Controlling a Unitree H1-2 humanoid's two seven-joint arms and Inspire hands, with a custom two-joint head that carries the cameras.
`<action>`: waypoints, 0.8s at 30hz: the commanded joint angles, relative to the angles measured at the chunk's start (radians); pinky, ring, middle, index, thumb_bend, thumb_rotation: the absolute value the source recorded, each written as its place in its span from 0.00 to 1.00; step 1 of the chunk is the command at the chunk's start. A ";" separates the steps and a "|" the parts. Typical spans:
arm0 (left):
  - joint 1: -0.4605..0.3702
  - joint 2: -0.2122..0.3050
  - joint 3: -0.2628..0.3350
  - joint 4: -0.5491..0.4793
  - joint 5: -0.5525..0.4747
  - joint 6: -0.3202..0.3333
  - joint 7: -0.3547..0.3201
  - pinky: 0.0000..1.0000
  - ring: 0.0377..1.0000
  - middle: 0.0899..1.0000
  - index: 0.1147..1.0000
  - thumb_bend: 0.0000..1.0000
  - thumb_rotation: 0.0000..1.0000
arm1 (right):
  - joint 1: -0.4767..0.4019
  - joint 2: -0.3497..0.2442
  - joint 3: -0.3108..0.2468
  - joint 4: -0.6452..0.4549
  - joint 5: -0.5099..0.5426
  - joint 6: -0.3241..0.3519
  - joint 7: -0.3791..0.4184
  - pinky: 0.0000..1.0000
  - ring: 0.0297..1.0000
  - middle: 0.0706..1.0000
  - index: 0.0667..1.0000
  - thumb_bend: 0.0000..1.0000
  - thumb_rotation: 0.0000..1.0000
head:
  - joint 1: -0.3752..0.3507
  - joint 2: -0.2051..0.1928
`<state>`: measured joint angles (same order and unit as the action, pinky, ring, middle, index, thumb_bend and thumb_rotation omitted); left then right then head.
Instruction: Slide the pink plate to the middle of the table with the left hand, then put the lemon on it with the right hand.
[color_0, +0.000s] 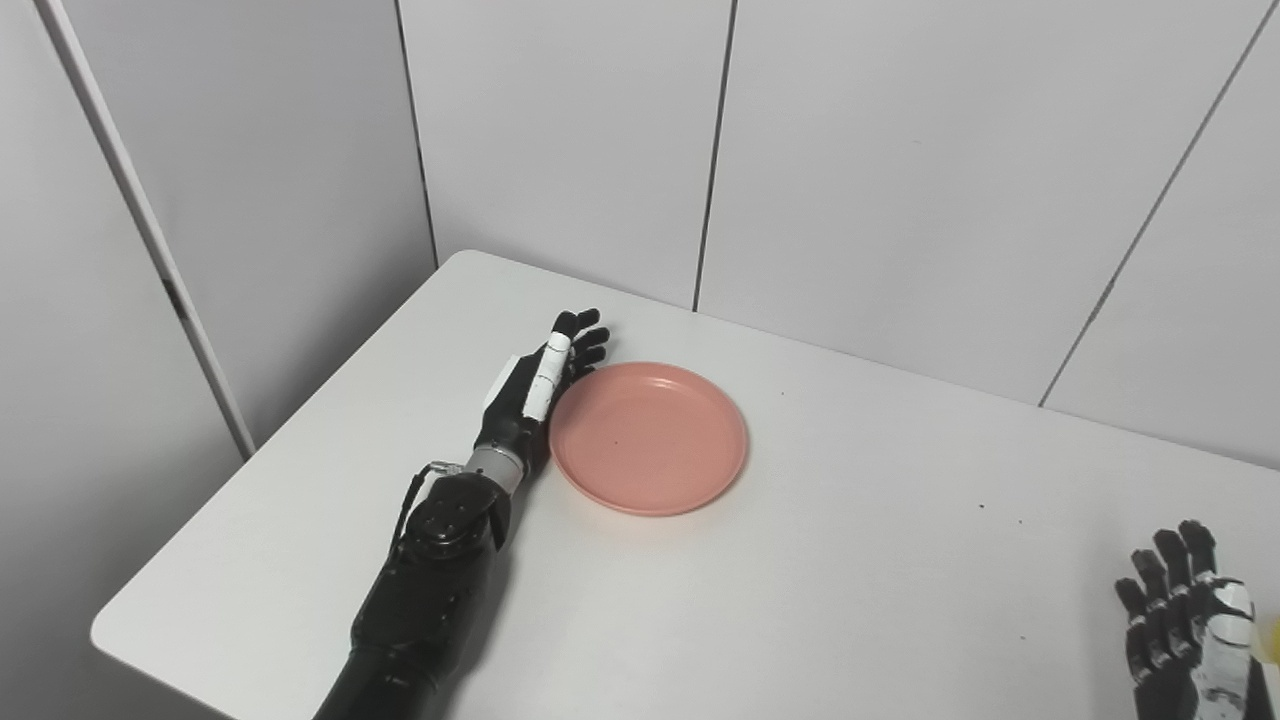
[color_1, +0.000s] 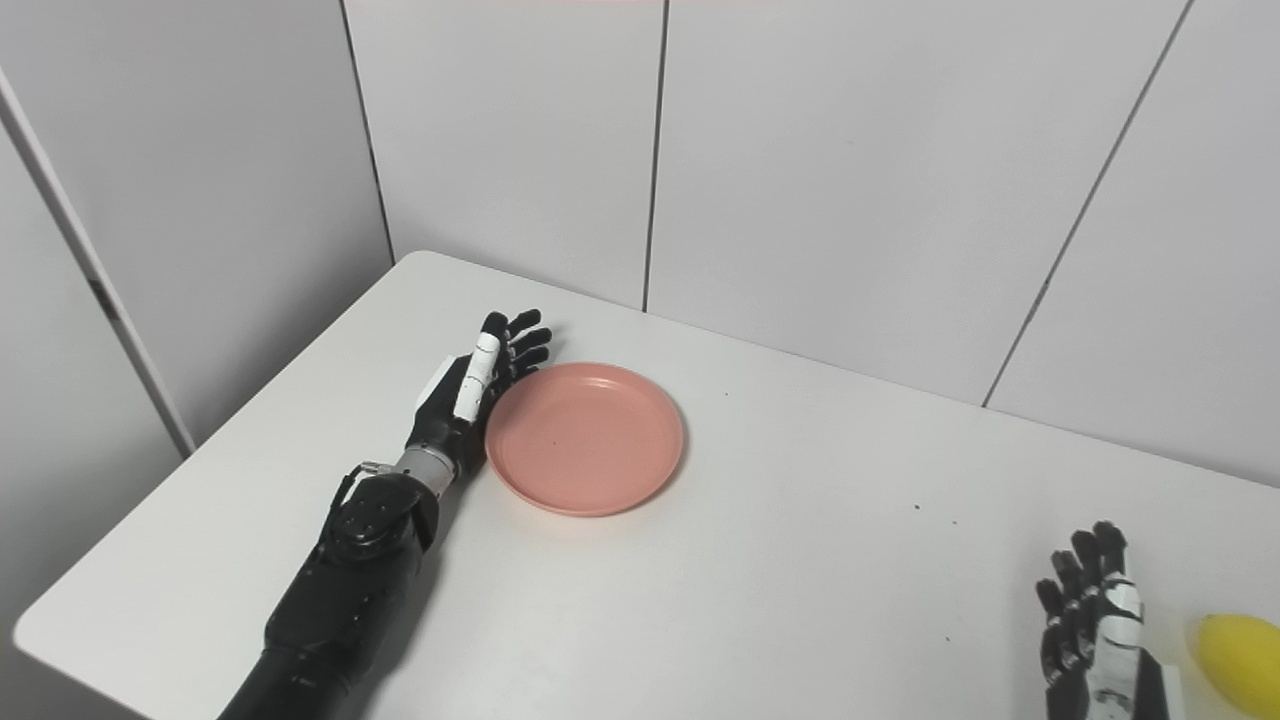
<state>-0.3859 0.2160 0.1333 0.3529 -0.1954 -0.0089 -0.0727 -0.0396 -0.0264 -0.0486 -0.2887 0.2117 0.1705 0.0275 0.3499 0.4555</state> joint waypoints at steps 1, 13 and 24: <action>-0.034 -0.007 -0.014 -0.030 0.008 -0.003 -0.017 0.92 0.90 0.88 0.87 0.84 1.00 | -0.026 -0.005 0.004 -0.034 0.008 0.003 0.014 1.00 1.00 1.00 1.00 0.72 1.00 | 0.001 0.001; -0.027 -0.015 -0.055 -0.056 0.003 0.037 -0.041 0.93 0.90 0.88 0.87 0.85 1.00 | -0.029 0.024 0.009 -0.044 0.008 0.023 -0.007 1.00 1.00 1.00 1.00 0.68 1.00 | -0.085 0.037; -0.015 -0.003 -0.077 -0.084 0.008 0.073 -0.085 0.93 0.92 0.90 0.88 0.87 1.00 | -0.038 0.040 0.027 -0.007 -0.037 -0.023 -0.007 1.00 1.00 1.00 1.00 0.70 1.00 | -0.188 0.068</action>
<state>-0.3846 0.2046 0.0682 0.3042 -0.1948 0.0573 -0.1322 -0.0478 0.0060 -0.0269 -0.2822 0.1836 0.1893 0.0207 0.1779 0.5185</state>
